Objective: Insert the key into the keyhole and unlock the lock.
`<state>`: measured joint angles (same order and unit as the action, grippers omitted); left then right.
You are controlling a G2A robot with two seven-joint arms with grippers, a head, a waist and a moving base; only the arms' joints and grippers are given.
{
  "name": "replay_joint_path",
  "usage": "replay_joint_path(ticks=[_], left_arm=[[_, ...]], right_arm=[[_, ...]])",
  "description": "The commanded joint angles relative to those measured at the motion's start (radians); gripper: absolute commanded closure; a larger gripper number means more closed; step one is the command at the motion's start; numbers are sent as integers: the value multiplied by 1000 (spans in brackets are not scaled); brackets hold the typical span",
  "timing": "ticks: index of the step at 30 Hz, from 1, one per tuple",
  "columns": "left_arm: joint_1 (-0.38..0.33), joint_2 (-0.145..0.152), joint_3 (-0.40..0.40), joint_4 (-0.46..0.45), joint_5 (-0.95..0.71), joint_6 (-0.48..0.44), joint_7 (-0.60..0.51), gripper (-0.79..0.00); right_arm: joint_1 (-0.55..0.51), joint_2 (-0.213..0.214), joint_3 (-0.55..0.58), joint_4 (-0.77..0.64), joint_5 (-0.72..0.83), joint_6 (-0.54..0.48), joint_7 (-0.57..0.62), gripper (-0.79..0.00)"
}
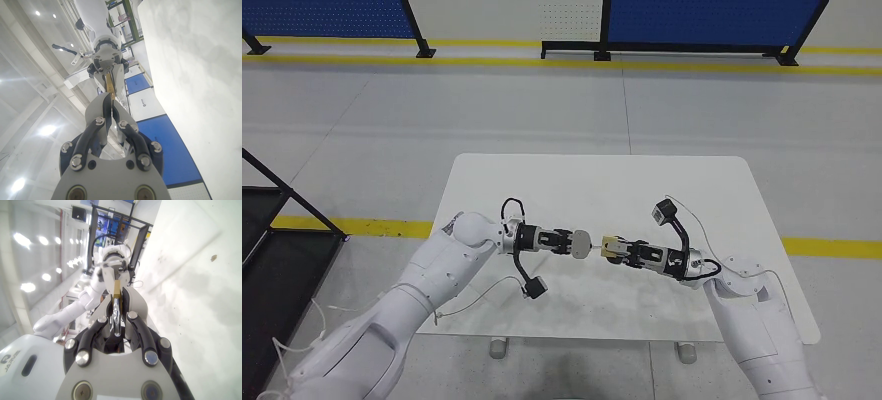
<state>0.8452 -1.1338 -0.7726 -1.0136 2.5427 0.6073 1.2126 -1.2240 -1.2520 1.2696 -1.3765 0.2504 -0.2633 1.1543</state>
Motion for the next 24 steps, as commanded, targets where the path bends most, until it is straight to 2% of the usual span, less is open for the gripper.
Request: replay_joint_path(ticks=[1, 24], left_arm=[[-3, -2, 4, 3, -1, -1, 1, 0], [-35, -26, 47, 43, -24, 6, -6, 0]], right_arm=[[0, 0, 0, 0, 0, 0, 0, 0], [0, 0, 0, 0, 0, 0, 0, 0]])
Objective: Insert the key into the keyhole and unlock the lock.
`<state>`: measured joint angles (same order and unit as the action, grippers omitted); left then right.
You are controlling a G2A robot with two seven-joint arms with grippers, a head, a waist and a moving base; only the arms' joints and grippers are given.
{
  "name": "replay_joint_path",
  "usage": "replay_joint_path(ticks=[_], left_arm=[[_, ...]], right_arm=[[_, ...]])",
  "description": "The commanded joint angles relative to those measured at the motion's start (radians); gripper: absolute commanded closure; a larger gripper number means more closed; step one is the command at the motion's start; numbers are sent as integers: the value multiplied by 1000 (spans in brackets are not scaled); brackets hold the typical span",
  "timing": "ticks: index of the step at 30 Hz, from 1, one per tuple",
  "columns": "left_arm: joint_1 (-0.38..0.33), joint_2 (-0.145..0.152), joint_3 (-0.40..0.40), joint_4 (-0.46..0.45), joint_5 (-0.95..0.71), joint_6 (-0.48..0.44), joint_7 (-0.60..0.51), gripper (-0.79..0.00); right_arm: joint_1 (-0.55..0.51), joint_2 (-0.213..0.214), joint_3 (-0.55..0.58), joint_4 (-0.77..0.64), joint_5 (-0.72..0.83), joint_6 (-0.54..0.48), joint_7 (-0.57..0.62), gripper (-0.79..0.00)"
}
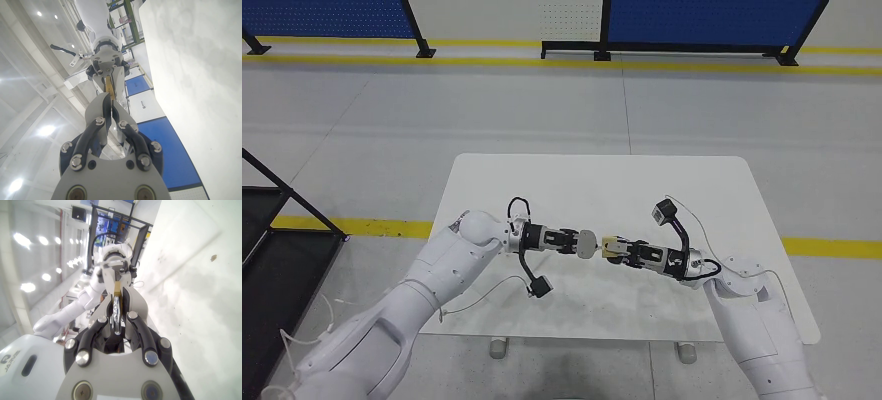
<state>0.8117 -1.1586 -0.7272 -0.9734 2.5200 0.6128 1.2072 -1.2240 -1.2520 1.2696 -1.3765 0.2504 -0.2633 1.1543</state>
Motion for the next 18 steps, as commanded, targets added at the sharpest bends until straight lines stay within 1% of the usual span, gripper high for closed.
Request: replay_joint_path(ticks=[1, 7, 8, 9, 10, 11, 12, 13, 18], left_arm=[[-2, -2, 4, 6, -2, 1, -1, 0], [-8, -6, 11, 13, -9, 2, -2, 0], [-8, -6, 11, 14, -10, 2, -2, -123], [-9, -7, 12, 15, -12, 2, -2, -271], [-10, -7, 12, 16, -13, 2, -2, -357], [-10, -6, 12, 16, -13, 2, -2, -606], [-11, -6, 12, 16, -15, 1, -1, -767], [-11, -6, 12, 16, -17, 1, -1, -785], [-8, 1, 2, 8, -19, 5, -5, -785]], right_arm=[[0, 0, 0, 0, 0, 0, 0, 0], [0, 0, 0, 0, 0, 0, 0, 0], [0, 0, 0, 0, 0, 0, 0, 0], [0, 0, 0, 0, 0, 0, 0, 0], [0, 0, 0, 0, 0, 0, 0, 0], [0, 0, 0, 0, 0, 0, 0, 0], [0, 0, 0, 0, 0, 0, 0, 0], [0, 0, 0, 0, 0, 0, 0, 0], [0, 0, 0, 0, 0, 0, 0, 0]])
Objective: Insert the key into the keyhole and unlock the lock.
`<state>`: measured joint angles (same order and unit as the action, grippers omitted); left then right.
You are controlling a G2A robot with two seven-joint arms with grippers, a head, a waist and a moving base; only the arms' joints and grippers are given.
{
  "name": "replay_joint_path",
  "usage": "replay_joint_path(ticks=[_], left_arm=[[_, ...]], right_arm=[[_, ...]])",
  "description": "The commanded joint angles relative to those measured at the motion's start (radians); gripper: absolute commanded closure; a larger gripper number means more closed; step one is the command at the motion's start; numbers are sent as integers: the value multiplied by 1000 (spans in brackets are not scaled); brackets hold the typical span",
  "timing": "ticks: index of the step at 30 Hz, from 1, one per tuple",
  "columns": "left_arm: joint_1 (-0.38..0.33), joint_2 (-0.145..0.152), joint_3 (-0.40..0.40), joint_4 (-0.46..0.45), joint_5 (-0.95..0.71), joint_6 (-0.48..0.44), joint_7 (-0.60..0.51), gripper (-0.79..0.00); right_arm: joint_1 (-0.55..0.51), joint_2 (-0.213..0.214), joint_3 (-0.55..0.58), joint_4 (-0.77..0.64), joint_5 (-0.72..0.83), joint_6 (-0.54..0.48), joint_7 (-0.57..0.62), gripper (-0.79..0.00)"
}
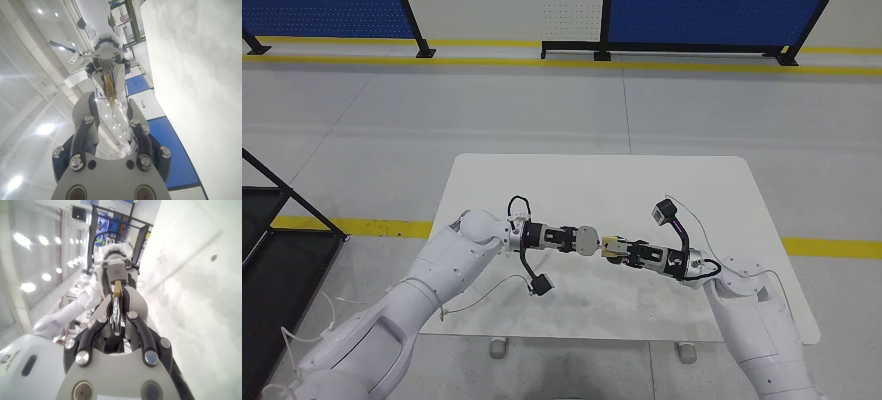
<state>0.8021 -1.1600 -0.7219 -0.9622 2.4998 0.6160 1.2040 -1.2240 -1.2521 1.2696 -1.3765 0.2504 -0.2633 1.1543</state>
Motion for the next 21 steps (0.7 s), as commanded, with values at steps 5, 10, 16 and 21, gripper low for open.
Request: replay_joint_path(ticks=[5, 10, 16, 21], left_arm=[[7, 22, -30, -13, 24, -2, 2, -785], [18, 47, -72, -41, -18, -68, 67, -785], [4, 68, -116, -43, -124, -301, 187, -785], [-23, 77, -120, -9, -176, -540, 282, -785]], right_arm=[[0, 0, 0, 0, 0, 0, 0, 0], [0, 0, 0, 0, 0, 0, 0, 0], [0, 0, 0, 0, 0, 0, 0, 0], [0, 0, 0, 0, 0, 0, 0, 0]])
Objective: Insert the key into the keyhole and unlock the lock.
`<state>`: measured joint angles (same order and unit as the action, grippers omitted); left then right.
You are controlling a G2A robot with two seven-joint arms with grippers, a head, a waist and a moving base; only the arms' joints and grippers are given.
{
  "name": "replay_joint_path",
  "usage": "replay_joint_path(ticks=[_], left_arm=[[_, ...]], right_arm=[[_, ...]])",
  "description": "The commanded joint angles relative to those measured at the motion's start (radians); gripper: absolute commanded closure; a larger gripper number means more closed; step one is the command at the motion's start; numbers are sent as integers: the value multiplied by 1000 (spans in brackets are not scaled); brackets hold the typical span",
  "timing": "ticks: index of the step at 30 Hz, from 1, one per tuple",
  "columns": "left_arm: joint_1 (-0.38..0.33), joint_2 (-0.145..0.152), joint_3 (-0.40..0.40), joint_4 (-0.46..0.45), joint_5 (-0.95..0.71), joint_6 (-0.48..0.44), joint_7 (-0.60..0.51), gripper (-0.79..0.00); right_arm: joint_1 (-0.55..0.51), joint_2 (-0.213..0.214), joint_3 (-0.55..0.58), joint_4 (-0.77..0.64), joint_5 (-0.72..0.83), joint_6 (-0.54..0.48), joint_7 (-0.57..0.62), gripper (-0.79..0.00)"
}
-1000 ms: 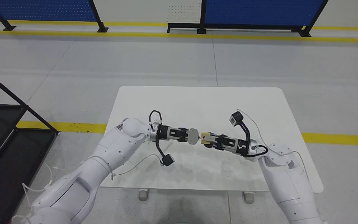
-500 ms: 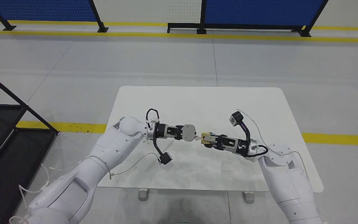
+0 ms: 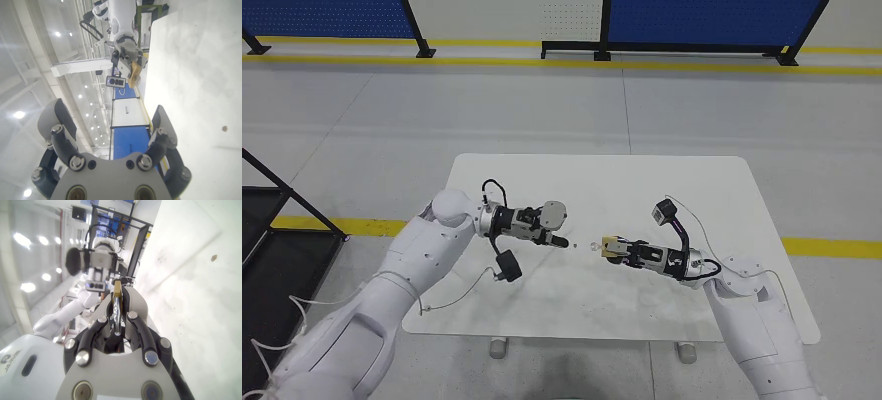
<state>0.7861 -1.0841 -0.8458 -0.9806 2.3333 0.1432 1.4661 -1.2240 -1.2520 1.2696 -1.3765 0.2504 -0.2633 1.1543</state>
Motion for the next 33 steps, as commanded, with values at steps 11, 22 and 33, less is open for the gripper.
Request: replay_joint_path(ticks=[11, 22, 33], left_arm=[[-7, -6, 50, 76, -105, -350, 61, -785], [-2, -5, 52, 46, -124, -420, 37, -785], [-66, 37, 204, -58, -407, -759, -262, -785]], right_arm=[[0, 0, 0, 0, 0, 0, 0, 0], [0, 0, 0, 0, 0, 0, 0, 0], [0, 0, 0, 0, 0, 0, 0, 0]])
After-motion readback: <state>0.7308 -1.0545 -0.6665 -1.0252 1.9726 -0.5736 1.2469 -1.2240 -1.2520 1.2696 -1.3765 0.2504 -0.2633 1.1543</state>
